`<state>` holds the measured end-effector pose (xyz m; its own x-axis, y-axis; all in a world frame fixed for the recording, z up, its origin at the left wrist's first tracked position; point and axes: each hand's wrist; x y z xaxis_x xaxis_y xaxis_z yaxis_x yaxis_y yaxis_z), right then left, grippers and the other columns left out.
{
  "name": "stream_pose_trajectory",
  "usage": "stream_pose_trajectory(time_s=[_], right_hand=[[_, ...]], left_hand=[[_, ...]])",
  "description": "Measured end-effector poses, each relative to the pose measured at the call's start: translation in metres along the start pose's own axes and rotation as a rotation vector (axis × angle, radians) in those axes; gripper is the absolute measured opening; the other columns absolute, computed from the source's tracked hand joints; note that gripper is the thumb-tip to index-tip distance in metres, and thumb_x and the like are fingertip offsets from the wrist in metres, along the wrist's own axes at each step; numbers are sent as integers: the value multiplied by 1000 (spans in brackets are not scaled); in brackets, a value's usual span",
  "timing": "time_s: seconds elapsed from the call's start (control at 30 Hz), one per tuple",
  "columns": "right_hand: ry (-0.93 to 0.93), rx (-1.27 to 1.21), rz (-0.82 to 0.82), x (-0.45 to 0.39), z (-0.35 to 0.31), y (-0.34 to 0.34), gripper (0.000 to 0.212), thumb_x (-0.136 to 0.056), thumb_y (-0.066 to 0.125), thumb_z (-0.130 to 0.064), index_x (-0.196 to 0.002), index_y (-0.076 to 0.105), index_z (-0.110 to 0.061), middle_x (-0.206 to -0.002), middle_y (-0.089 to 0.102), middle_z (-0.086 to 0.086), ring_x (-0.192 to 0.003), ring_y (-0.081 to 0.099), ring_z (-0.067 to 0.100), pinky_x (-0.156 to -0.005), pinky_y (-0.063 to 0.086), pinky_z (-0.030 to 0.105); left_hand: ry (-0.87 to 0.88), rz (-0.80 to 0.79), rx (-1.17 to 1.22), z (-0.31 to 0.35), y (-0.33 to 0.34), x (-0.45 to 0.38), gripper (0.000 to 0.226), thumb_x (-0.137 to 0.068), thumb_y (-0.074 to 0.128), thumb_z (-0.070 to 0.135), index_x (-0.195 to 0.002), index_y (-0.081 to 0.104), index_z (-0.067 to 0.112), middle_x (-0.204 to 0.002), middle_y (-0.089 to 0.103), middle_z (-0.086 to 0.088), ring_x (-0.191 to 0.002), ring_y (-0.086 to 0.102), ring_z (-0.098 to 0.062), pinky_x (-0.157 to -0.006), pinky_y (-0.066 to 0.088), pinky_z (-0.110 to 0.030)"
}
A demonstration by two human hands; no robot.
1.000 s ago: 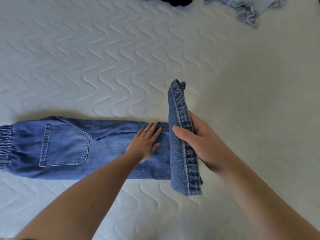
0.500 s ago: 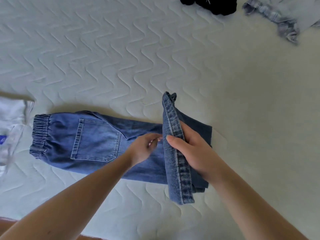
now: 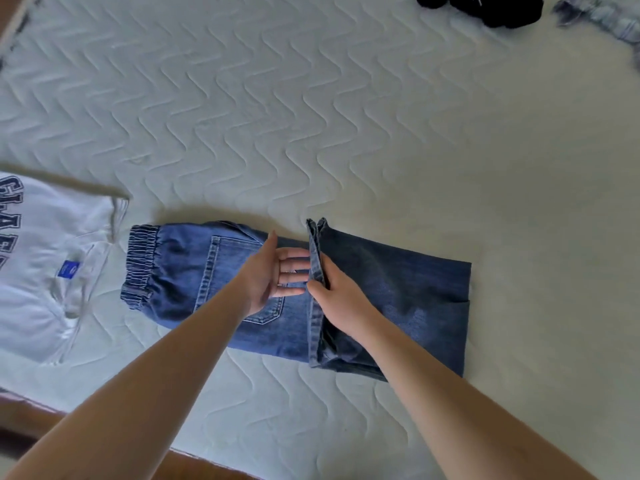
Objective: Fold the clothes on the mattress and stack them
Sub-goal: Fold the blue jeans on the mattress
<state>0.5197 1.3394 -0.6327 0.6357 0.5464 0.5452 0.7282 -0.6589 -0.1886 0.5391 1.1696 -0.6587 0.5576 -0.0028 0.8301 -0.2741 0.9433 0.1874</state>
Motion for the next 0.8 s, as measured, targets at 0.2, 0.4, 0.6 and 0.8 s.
stream_pose_trajectory(time_s=[0.2, 0.4, 0.6, 0.8], right_hand=[[75, 118, -46, -10, 34, 3, 47, -102, 44, -26, -149, 36, -24, -122, 62, -1, -100, 59, 9, -79, 43, 17], [113, 315, 608, 6, 83, -74, 39, -98, 51, -19, -137, 50, -15, -126, 57, 6, -117, 52, 22, -100, 43, 35], [336, 601, 451, 15, 128, -157, 42, -101, 46, -33, -141, 47, -22, -144, 46, 5, -132, 41, 29, -107, 34, 49], [270, 706, 235, 8, 138, -188, 26, -99, 53, -32, -117, 64, -16, -113, 63, 7, -108, 55, 33, -92, 44, 47]], left_hand=[[-36, 98, -356, -26, 0, -11, 78, -85, 32, 81, -126, 60, 21, -124, 63, 1, -113, 58, -18, -102, 43, -46], [151, 362, -744, -41, 6, -21, 22, -97, 57, 36, -104, 57, 16, -79, 59, 4, -69, 55, -14, -53, 37, -25], [125, 338, -729, -54, -5, -24, 41, -97, 55, 41, -128, 51, 15, -102, 65, -1, -82, 60, -16, -59, 43, -26], [107, 322, -750, -75, -9, -21, 67, -65, 86, 51, -112, 44, 28, -94, 61, 11, -84, 59, -7, -62, 44, -25]])
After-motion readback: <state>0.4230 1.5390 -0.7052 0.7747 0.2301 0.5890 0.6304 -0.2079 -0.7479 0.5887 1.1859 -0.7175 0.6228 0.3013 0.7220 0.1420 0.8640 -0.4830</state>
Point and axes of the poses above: each hand's wrist, its own x-axis away from the middle knuckle, its own y-axis out of the palm, z = x × y
